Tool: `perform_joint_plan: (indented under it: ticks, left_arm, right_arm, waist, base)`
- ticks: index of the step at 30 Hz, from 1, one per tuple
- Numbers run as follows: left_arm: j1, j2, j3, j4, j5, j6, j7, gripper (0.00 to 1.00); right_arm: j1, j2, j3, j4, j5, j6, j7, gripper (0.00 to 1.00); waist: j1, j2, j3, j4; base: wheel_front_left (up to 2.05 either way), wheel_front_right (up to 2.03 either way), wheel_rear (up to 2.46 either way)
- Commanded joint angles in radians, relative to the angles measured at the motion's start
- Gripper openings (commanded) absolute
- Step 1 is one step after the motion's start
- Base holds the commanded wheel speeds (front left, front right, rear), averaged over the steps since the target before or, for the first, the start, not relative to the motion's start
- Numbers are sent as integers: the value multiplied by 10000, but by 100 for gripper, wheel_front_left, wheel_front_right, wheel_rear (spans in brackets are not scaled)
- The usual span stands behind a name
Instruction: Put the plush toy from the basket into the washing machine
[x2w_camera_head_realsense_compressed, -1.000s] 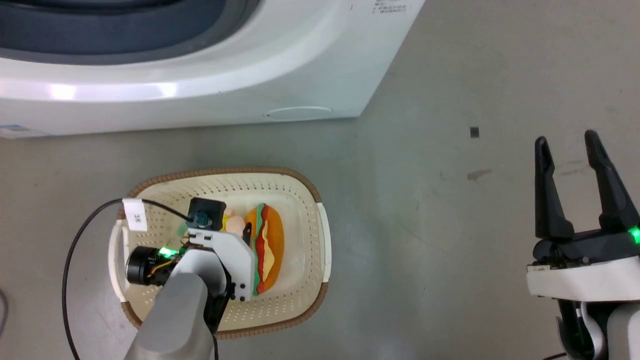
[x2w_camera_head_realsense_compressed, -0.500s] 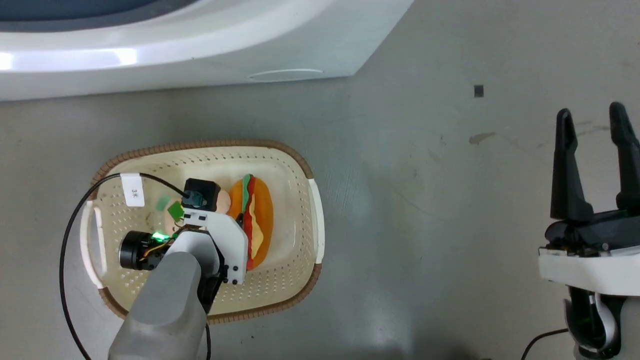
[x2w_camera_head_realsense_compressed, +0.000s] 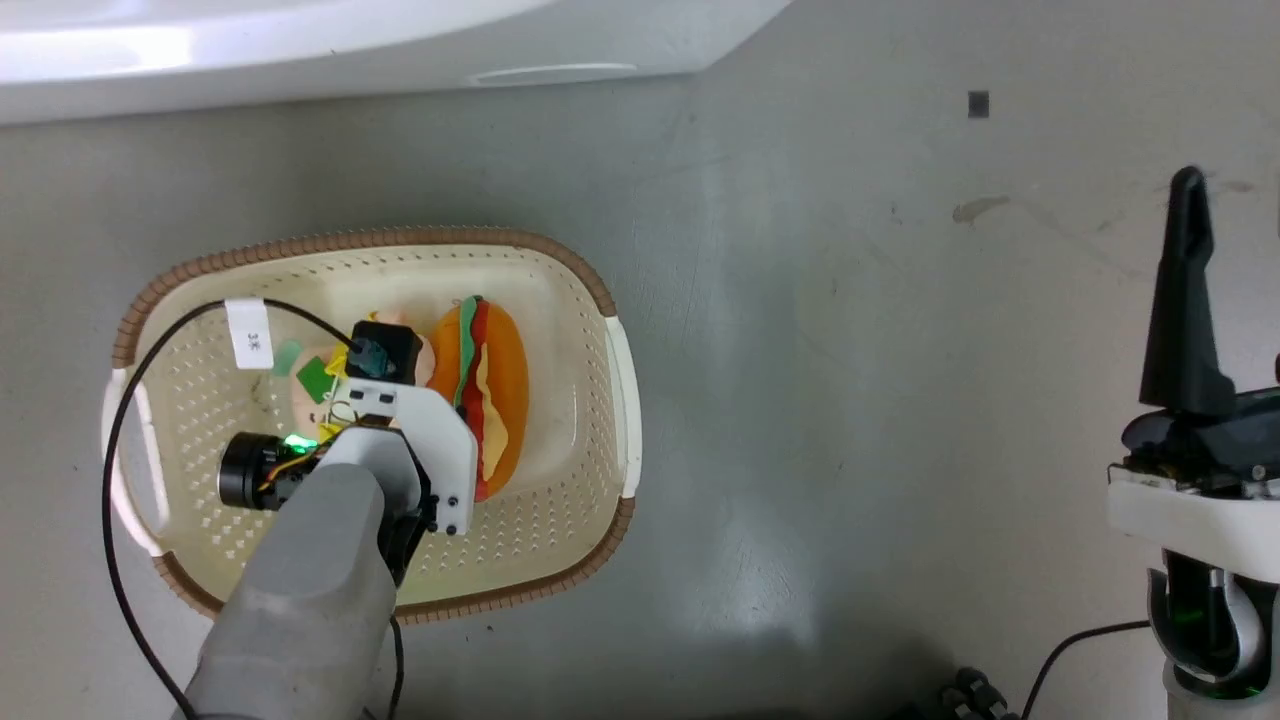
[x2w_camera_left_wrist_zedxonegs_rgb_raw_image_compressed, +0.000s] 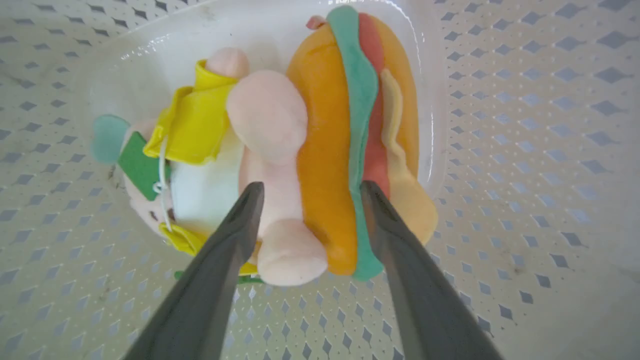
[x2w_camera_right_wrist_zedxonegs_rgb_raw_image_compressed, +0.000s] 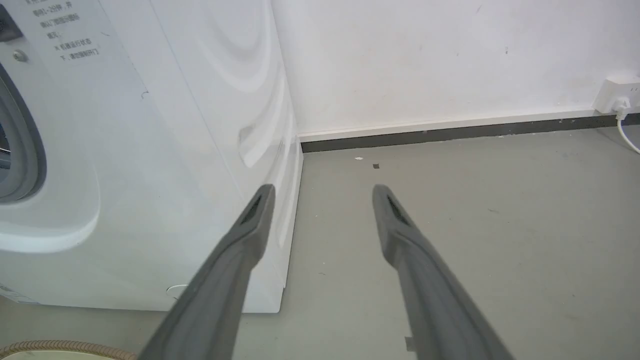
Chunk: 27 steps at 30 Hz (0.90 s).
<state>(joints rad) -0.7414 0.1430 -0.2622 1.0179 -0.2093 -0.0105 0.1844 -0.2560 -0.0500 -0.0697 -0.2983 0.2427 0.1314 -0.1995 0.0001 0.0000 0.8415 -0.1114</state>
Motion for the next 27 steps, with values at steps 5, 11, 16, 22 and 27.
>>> perform_joint_plan:
  ticks: [5, 11, 16, 22, 27]
  left_arm:
    - [-724, 138, -266, 722, -195, 102, -19, 100]
    - [-1219, 226, -497, 1339, -355, 171, -39, 100]
    - [-1625, 294, -721, 1854, -474, 178, -78, 100]
    - [-2041, 431, -1071, 2471, -556, 67, -241, 0]
    - [-2026, 471, -1164, 2728, -723, -23, -218, 0]
  right_arm:
    - [-369, -2, -82, -245, 252, -6, -217, 100]
    - [-549, -2, -131, -424, 417, -7, -342, 100]
    - [-726, -2, -185, -595, 540, -7, -446, 100]
    - [-942, -2, -219, -736, 712, -7, -571, 100]
    - [-1013, -2, -171, -698, 807, -7, -623, 100]
  waist:
    - [-1, 0, 536, -89]
    - [-1, 0, 1007, -163]
    - [-1, 0, 1393, -212]
    - [-1, 0, 1667, -276]
    - [-1, 0, 1424, -342]
  base:
    - [0, 0, 0]
    - [0, 0, 0]
    - [0, 0, 0]
    - [0, 0, 0]
    - [0, 0, 0]
